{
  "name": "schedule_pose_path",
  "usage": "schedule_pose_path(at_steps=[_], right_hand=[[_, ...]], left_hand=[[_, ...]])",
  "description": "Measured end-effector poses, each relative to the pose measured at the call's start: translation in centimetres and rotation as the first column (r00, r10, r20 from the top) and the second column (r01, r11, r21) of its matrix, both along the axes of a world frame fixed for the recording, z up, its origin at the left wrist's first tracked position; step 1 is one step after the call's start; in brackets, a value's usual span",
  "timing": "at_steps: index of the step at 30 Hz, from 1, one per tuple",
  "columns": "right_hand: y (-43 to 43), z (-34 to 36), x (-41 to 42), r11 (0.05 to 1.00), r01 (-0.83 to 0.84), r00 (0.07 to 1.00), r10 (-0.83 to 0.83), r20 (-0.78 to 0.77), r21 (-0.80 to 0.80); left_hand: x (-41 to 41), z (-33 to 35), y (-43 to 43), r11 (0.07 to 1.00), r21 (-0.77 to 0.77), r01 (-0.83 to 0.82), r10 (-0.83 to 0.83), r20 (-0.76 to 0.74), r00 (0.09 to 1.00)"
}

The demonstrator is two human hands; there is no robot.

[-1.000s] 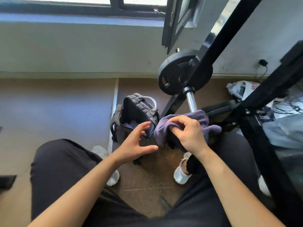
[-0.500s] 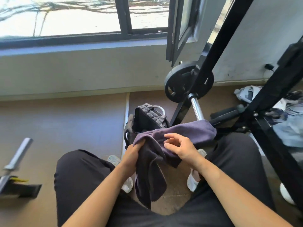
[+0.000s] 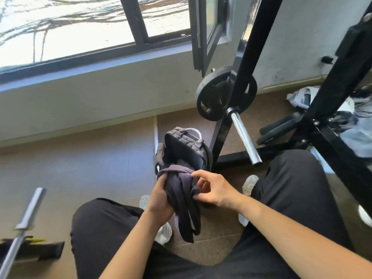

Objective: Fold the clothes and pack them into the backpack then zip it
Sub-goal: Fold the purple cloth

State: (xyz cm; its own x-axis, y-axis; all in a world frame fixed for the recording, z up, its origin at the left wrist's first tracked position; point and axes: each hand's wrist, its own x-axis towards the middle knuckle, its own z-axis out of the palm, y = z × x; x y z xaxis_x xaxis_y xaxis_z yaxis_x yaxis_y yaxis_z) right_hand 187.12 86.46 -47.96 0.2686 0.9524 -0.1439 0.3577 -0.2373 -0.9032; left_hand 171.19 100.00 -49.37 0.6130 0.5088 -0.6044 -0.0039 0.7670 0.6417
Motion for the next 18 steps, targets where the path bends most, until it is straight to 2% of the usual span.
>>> schedule_pose_path(at_steps=[4, 6, 8, 10, 12, 14, 16, 18], right_hand=[[0.2, 0.1, 0.2, 0.951, 0.168, 0.986, -0.163, -0.039, 0.259], [0.3, 0.1, 0.6, 0.951, 0.144, 0.989, -0.148, -0.008, 0.274], [0.3, 0.2, 1.2, 0.984, 0.081, 0.996, -0.087, 0.027, 0.158], [0.1, 0.2, 2.2, 0.999, 0.0, 0.998, 0.003, 0.066, -0.037], [-0.2, 0.1, 3.5, 0.972, -0.07, 0.989, 0.097, 0.11, -0.226], [-0.5, 0.1, 4.7, 0.928, -0.127, 0.978, 0.177, 0.115, -0.35], [-0.8, 0.1, 5.5, 0.897, -0.119, 0.982, 0.169, 0.082, -0.427], [-0.8, 0.0, 6.3, 0.909, -0.005, 0.984, 0.08, 0.162, -0.417]], left_hand=[[0.3, -1.0, 0.7, 0.999, -0.03, -0.011, 0.012, 0.038, 0.999], [0.6, -1.2, 0.8, 1.0, -0.01, -0.001, 0.001, 0.042, 0.999], [0.7, -1.4, 0.8, 0.999, -0.011, -0.045, 0.046, 0.054, 0.997], [0.7, -1.3, 1.0, 0.99, -0.013, -0.142, 0.142, 0.043, 0.989], [0.7, -1.2, 1.2, 0.966, -0.017, -0.258, 0.258, -0.009, 0.966], [0.7, -1.3, 1.5, 0.932, -0.019, -0.362, 0.361, -0.067, 0.93], [0.6, -1.6, 2.1, 0.891, -0.015, -0.455, 0.45, -0.114, 0.886], [0.2, -1.6, 2.7, 0.855, 0.06, -0.516, 0.517, -0.183, 0.836]])
